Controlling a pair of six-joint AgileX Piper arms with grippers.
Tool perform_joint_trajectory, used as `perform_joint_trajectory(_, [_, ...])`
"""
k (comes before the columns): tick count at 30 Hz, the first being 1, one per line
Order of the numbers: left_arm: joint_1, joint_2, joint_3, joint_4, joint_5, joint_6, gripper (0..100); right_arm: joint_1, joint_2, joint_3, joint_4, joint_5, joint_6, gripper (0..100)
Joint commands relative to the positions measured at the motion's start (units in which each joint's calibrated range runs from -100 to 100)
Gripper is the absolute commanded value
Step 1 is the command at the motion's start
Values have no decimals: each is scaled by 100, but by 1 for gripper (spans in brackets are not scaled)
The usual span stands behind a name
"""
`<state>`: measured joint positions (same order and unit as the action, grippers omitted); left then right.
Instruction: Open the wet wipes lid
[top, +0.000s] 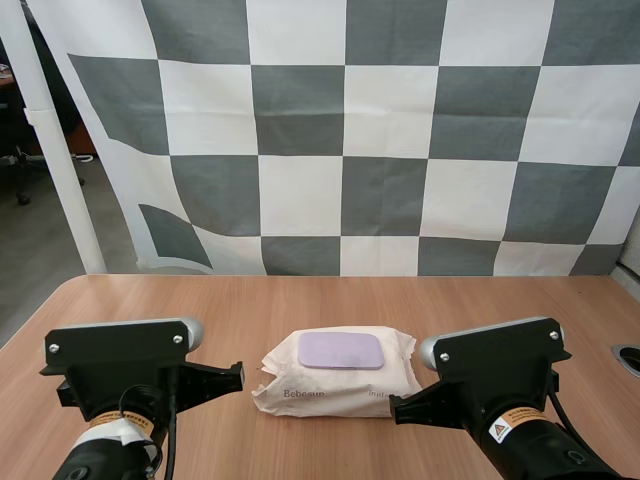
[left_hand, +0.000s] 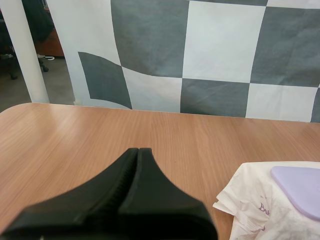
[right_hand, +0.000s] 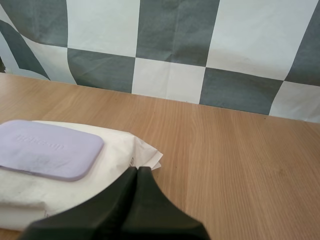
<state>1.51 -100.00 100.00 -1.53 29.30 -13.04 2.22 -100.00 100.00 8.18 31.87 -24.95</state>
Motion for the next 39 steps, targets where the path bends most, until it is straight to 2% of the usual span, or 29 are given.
perform_joint_trajectory(1, [0, 0, 0, 2, -4, 0, 0, 2, 0, 0, 2, -4, -1, 0])
perform_joint_trajectory(19, [0, 0, -13, 13, -2, 0, 0, 2, 0, 0, -38, -213, -1, 0])
perform_joint_trajectory(21, [0, 0, -320, 153, 77, 90, 0, 2, 0, 0, -97, -169, -1, 0])
perform_joint_trajectory(28, [0, 0, -1695, 153, 677, 145, 0, 2, 0, -1199, 46, 524, -1, 0])
perform_joint_trajectory(35, [0, 0, -2074, 153, 406, 145, 0, 2, 0, -1920, 396, 376, -1, 0])
perform_joint_trajectory(37, [0, 0, -2061, 386, 371, 195, 0, 2, 0, -1920, 307, -169, -1, 0])
perform_joint_trajectory(39, [0, 0, -2061, 690, 611, 339, 0, 2, 0, -1991, -96, -6, -1, 0])
